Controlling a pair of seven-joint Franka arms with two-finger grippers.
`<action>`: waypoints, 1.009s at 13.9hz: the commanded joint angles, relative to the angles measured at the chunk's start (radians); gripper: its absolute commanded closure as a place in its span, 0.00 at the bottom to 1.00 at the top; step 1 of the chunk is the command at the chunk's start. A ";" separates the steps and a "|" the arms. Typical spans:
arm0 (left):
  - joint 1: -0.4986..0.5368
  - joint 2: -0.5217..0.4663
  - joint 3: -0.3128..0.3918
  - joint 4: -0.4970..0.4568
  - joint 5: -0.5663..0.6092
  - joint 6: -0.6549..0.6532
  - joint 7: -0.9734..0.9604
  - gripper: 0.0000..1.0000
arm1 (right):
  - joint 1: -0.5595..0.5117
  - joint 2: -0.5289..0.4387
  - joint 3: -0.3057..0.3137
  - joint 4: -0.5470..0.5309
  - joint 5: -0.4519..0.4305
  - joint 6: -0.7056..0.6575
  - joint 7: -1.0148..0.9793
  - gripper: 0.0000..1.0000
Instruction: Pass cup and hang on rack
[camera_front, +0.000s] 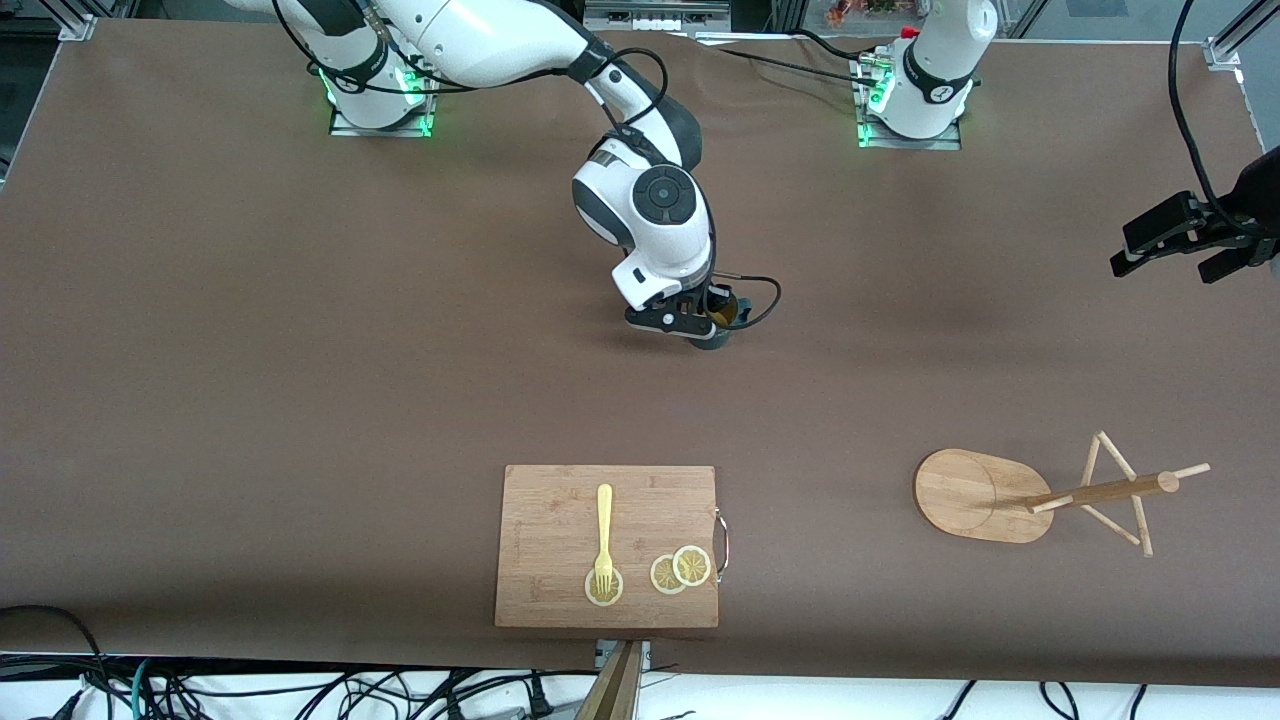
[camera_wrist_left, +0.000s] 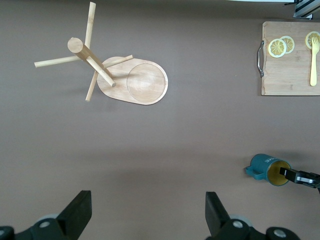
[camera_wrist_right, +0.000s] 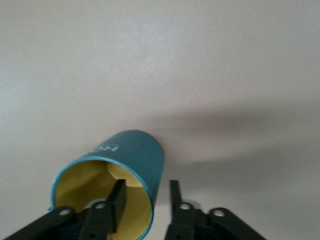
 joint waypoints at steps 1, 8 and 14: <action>-0.010 0.005 -0.002 0.017 -0.012 -0.008 -0.011 0.00 | -0.045 -0.092 -0.004 0.004 -0.005 -0.110 -0.010 0.00; -0.181 -0.064 0.022 -0.135 0.025 0.068 -0.014 0.00 | -0.153 -0.282 -0.127 -0.001 -0.014 -0.553 -0.232 0.00; -0.198 0.011 0.019 -0.176 0.014 0.121 0.007 0.00 | -0.156 -0.406 -0.444 -0.143 0.001 -0.715 -0.762 0.00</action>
